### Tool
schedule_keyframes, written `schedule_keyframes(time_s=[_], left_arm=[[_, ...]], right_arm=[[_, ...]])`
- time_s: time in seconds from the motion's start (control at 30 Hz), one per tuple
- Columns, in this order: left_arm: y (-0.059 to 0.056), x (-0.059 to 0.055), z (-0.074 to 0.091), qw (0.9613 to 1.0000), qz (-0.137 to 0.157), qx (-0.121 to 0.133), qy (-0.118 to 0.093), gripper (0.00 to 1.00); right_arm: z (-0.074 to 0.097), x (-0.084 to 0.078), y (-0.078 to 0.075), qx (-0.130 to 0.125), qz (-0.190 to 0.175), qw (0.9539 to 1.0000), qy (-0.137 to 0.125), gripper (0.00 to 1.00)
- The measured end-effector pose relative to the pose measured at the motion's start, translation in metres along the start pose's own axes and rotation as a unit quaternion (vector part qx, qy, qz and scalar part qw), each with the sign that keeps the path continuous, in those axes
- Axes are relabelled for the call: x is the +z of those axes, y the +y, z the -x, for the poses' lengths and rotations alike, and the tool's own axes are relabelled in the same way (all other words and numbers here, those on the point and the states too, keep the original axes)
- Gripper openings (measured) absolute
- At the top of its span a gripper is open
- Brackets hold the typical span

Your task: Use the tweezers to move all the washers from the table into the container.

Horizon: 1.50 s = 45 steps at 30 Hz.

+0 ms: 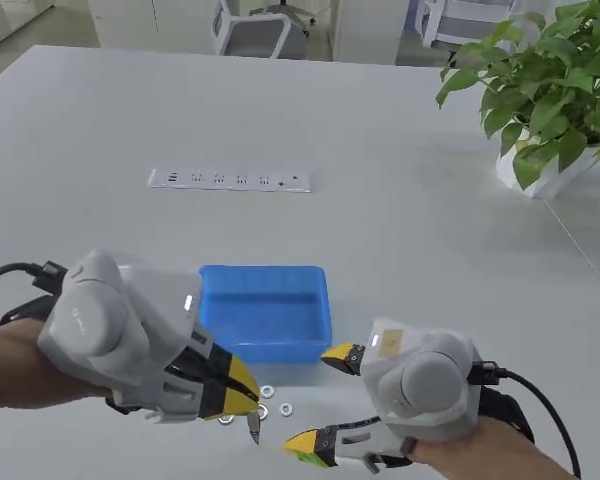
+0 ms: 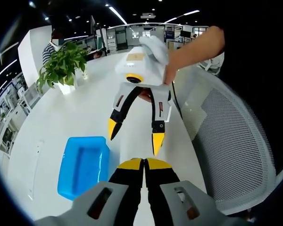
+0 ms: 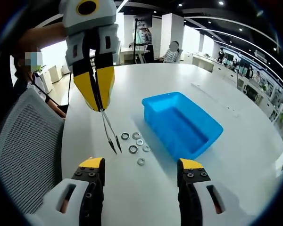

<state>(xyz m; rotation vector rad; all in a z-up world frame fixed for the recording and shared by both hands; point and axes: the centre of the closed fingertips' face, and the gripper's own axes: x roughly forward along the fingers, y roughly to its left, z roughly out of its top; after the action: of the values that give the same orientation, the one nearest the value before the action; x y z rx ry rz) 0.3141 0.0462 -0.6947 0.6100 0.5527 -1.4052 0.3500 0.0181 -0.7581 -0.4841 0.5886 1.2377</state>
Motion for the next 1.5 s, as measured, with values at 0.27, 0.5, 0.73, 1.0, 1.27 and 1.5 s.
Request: schedule_keyframes(time_s=[0.27,0.5,0.73,1.0,1.27,1.5], left_arm=[[0.008,0.002,0.003,1.0,0.003,0.008,-0.001,0.05],[0.013,0.0,0.005,0.9999,0.006,0.014,0.001,0.05],[0.017,-0.002,0.004,0.9998,0.006,0.017,0.0,0.05],[0.02,-0.002,0.0,0.9999,0.004,0.015,0.0,0.05],[0.023,-0.006,-0.004,0.9999,0.007,0.012,0.002,0.05],[0.021,-0.007,-0.005,0.9999,0.007,0.01,0.001,0.05]], right_arm=[[0.004,-0.005,-0.004,-0.007,-0.007,0.9999,0.004,0.64],[0.006,-0.006,-0.004,-0.008,-0.01,0.9999,0.003,0.64],[0.007,-0.009,-0.004,-0.008,-0.013,0.9999,0.004,0.64],[0.008,-0.013,-0.004,-0.009,-0.014,0.9998,0.005,0.64],[0.01,-0.013,-0.006,-0.014,-0.018,0.9997,0.002,0.64],[0.011,-0.015,-0.007,-0.015,-0.019,0.9997,0.003,0.64]])
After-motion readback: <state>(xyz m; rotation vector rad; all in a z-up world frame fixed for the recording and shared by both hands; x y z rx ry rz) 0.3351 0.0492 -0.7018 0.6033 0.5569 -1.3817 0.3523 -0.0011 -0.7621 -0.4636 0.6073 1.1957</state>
